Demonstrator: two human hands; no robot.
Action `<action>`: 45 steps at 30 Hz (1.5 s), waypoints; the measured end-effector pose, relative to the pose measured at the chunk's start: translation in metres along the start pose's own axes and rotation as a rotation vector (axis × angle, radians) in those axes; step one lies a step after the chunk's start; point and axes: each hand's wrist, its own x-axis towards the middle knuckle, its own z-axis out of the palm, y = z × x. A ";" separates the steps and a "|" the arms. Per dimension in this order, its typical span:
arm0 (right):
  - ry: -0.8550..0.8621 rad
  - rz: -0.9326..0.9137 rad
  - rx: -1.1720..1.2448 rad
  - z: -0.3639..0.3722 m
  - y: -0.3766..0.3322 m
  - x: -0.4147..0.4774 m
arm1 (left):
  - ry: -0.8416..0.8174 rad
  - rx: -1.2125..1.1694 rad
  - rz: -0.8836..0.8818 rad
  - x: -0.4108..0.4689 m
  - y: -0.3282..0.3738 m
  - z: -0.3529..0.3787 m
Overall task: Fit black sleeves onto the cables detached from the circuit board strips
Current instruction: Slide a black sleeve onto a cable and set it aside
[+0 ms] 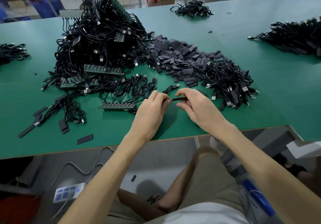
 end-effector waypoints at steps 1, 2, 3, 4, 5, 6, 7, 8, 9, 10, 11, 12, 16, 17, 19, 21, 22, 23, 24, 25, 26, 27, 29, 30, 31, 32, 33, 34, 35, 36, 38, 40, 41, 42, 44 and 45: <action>0.020 -0.014 -0.013 0.000 0.000 0.000 | -0.005 0.018 -0.005 0.001 -0.001 0.001; 0.037 -0.027 -0.026 0.000 -0.001 -0.001 | -0.010 0.036 -0.003 0.001 -0.002 0.003; 0.048 -0.037 -0.035 -0.001 0.000 -0.001 | -0.015 0.053 0.009 0.002 -0.003 0.004; 0.052 -0.045 -0.039 -0.001 0.000 -0.001 | -0.018 0.069 0.029 0.003 -0.003 0.004; 0.051 -0.051 -0.040 0.000 0.000 0.000 | -0.019 0.084 0.050 0.003 -0.003 0.004; 0.046 -0.058 -0.041 0.000 0.001 0.000 | -0.017 0.094 0.067 0.003 -0.003 0.004; 0.041 -0.065 -0.044 0.000 0.002 0.000 | -0.014 0.097 0.078 0.003 -0.004 0.005; 0.038 -0.072 -0.049 0.000 0.002 0.000 | -0.014 0.098 0.085 0.003 -0.004 0.005; 0.037 -0.078 -0.053 0.000 0.002 0.000 | -0.016 0.098 0.089 0.003 -0.005 0.006; 0.038 -0.084 -0.056 0.000 0.003 0.000 | -0.021 0.100 0.090 0.003 -0.006 0.006; 0.039 -0.089 -0.054 0.000 0.004 0.000 | -0.026 0.103 0.089 0.003 -0.007 0.007; 0.040 -0.092 -0.048 0.000 0.004 0.000 | -0.031 0.105 0.089 0.003 -0.008 0.007; 0.031 -0.095 -0.015 0.001 0.005 0.000 | -0.046 0.106 0.103 0.002 -0.006 0.004; 0.027 -0.097 -0.013 0.001 0.006 0.000 | -0.051 0.107 0.111 0.002 -0.005 0.003; 0.018 -0.102 -0.006 0.001 0.007 0.000 | -0.063 0.098 0.120 0.002 -0.005 0.002; 0.007 -0.106 -0.007 0.001 0.007 0.000 | -0.079 0.095 0.123 0.003 -0.004 0.001; -0.003 -0.112 -0.015 0.002 0.006 0.000 | -0.086 0.103 0.127 0.002 -0.004 0.001; -0.014 -0.120 -0.026 0.002 0.006 0.000 | -0.090 0.115 0.132 0.002 -0.003 0.001; -0.021 -0.127 -0.033 0.003 0.006 0.000 | -0.093 0.125 0.137 0.002 -0.003 0.002; -0.023 -0.129 -0.035 0.003 0.006 0.000 | -0.096 0.130 0.139 0.002 -0.003 0.002; -0.022 -0.129 -0.030 0.003 0.006 0.000 | -0.100 0.133 0.139 0.003 -0.003 0.002; -0.022 -0.127 -0.023 0.003 0.006 0.000 | -0.105 0.137 0.142 0.003 -0.003 0.002; -0.023 -0.125 -0.009 0.002 0.006 0.000 | -0.108 0.137 0.157 0.003 -0.003 0.003; -0.024 -0.126 -0.002 0.002 0.006 0.000 | -0.108 0.136 0.164 0.003 -0.003 0.002; -0.025 -0.127 0.005 0.001 0.006 0.000 | -0.108 0.135 0.170 0.003 -0.003 0.002; -0.026 -0.128 0.009 0.002 0.006 0.000 | -0.112 0.135 0.177 0.003 -0.003 0.001; -0.028 -0.128 0.012 0.002 0.006 0.000 | -0.117 0.136 0.185 0.003 -0.004 0.001; -0.032 -0.127 0.015 0.002 0.006 0.000 | -0.123 0.136 0.193 0.003 -0.004 0.001; -0.038 -0.125 0.017 0.002 0.006 0.000 | -0.126 0.136 0.199 0.003 -0.005 0.001; -0.044 -0.123 0.018 0.002 0.006 0.000 | -0.126 0.136 0.202 0.003 -0.005 0.001; -0.058 -0.122 0.014 0.002 0.007 0.000 | -0.111 0.133 0.205 0.003 -0.006 0.001; -0.069 -0.119 0.011 0.002 0.007 0.000 | -0.090 0.131 0.209 0.002 -0.006 0.001; -0.070 -0.117 0.011 0.002 0.007 -0.001 | -0.081 0.132 0.213 0.002 -0.005 0.001; -0.071 -0.115 0.012 0.002 0.006 -0.001 | -0.073 0.133 0.215 0.001 -0.005 0.002; -0.069 -0.111 0.017 0.002 0.006 -0.001 | -0.055 0.132 0.217 0.001 -0.005 0.002; -0.066 -0.106 0.023 0.001 0.006 -0.001 | -0.047 0.133 0.219 0.001 -0.005 0.003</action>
